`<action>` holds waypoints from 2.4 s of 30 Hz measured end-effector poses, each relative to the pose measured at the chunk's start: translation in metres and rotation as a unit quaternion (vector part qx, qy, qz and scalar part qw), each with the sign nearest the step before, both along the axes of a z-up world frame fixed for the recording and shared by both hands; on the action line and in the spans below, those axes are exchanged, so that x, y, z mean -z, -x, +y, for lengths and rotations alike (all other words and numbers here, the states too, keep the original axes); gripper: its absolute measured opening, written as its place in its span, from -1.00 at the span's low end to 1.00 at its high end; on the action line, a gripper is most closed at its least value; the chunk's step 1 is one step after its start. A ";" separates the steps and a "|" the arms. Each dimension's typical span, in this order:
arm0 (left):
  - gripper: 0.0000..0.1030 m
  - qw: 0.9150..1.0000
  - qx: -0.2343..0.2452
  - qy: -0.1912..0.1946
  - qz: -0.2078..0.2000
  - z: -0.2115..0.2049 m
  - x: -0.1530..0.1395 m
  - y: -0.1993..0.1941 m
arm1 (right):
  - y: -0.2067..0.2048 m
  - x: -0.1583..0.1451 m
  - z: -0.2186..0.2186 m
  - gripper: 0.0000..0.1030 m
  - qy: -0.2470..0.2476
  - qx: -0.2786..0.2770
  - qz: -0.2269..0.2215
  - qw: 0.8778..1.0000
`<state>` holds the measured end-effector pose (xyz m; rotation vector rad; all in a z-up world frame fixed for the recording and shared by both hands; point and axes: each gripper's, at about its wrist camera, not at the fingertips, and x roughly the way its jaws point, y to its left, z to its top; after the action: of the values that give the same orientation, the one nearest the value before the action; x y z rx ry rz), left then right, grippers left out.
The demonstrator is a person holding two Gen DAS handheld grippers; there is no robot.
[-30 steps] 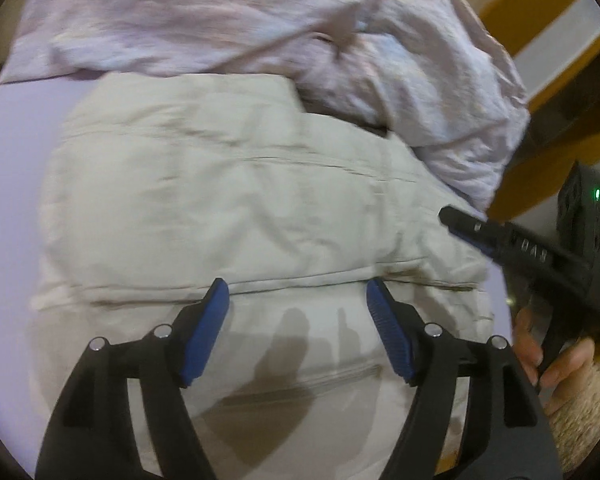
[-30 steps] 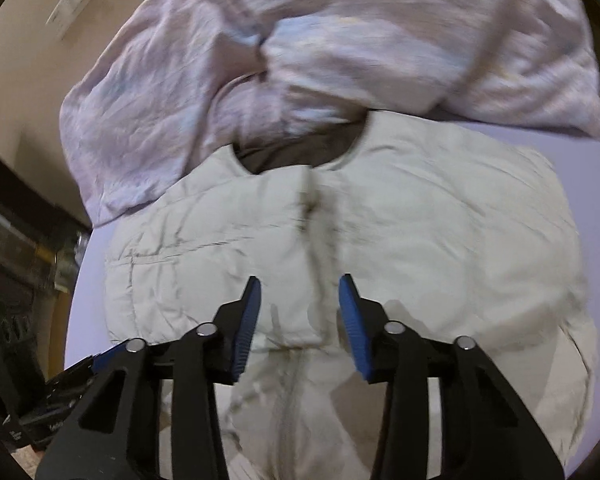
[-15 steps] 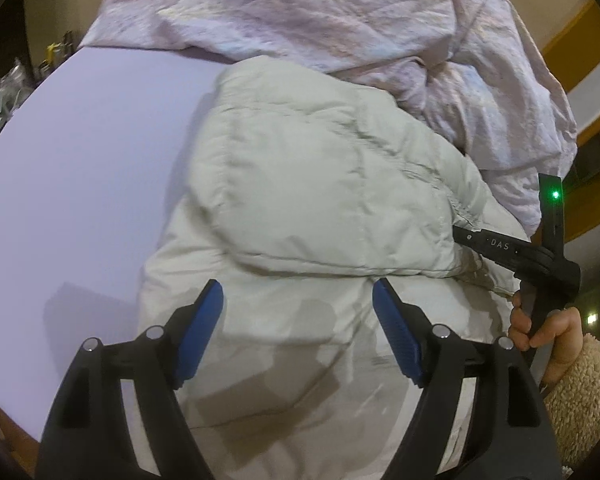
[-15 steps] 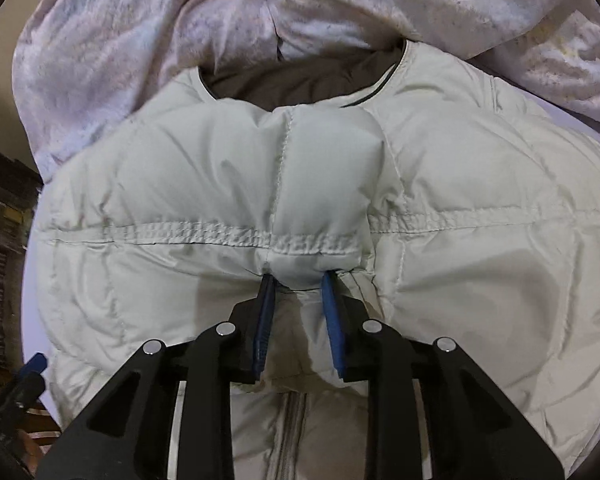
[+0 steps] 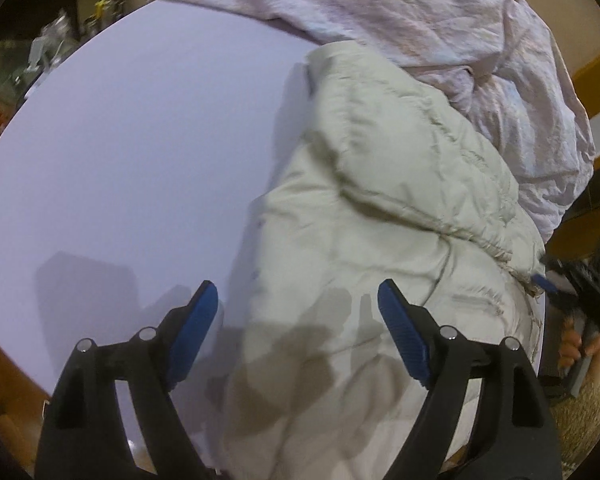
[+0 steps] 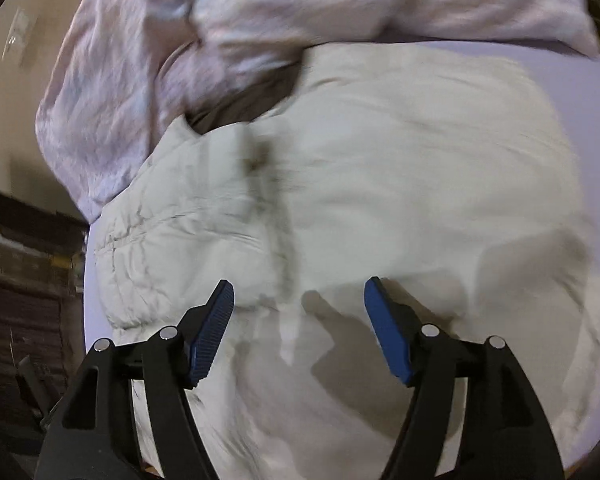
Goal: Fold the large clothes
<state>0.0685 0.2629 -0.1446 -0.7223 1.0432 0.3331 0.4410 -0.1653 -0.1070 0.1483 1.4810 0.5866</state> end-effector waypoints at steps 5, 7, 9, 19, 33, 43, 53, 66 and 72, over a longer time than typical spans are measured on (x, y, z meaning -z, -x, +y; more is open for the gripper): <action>0.59 1.000 -0.019 0.014 0.005 0.007 0.006 0.029 | 0.000 -0.004 -0.108 0.35 0.017 0.094 0.013 0.995; 0.59 0.999 -0.027 0.023 0.005 0.010 0.009 0.038 | 0.006 0.001 -0.149 0.35 0.021 0.126 0.032 0.991; 0.59 0.999 -0.035 0.038 0.006 0.010 0.013 0.046 | 0.016 0.013 -0.180 0.35 0.023 0.141 0.062 0.988; 0.46 0.994 -0.050 0.100 -0.012 -0.010 0.031 0.074 | 0.063 0.050 -0.233 0.36 -0.015 0.161 0.141 0.977; 0.05 0.984 -0.051 0.160 -0.053 -0.042 0.042 0.100 | 0.086 0.059 -0.219 0.29 -0.116 0.100 0.184 0.971; -0.74 0.984 -0.047 0.153 -0.081 -0.050 0.019 0.100 | 0.088 0.038 -0.218 -0.71 -0.154 0.104 0.148 0.971; -0.79 0.975 -0.016 0.108 -0.191 -0.024 -0.071 0.053 | 0.039 -0.035 -0.181 -0.78 -0.203 0.097 0.026 0.974; -0.80 0.966 0.009 0.072 -0.249 0.022 -0.138 -0.074 | -0.068 -0.090 -0.097 -0.78 -0.179 0.120 -0.071 0.974; -0.80 0.972 0.015 0.064 -0.226 0.044 -0.136 -0.144 | -0.116 -0.070 -0.064 -0.78 -0.132 0.155 -0.073 0.976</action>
<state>0.2125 0.3074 -0.0082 -0.8504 0.6445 0.0662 0.5566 -0.2289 -0.0369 0.5245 1.2012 0.5255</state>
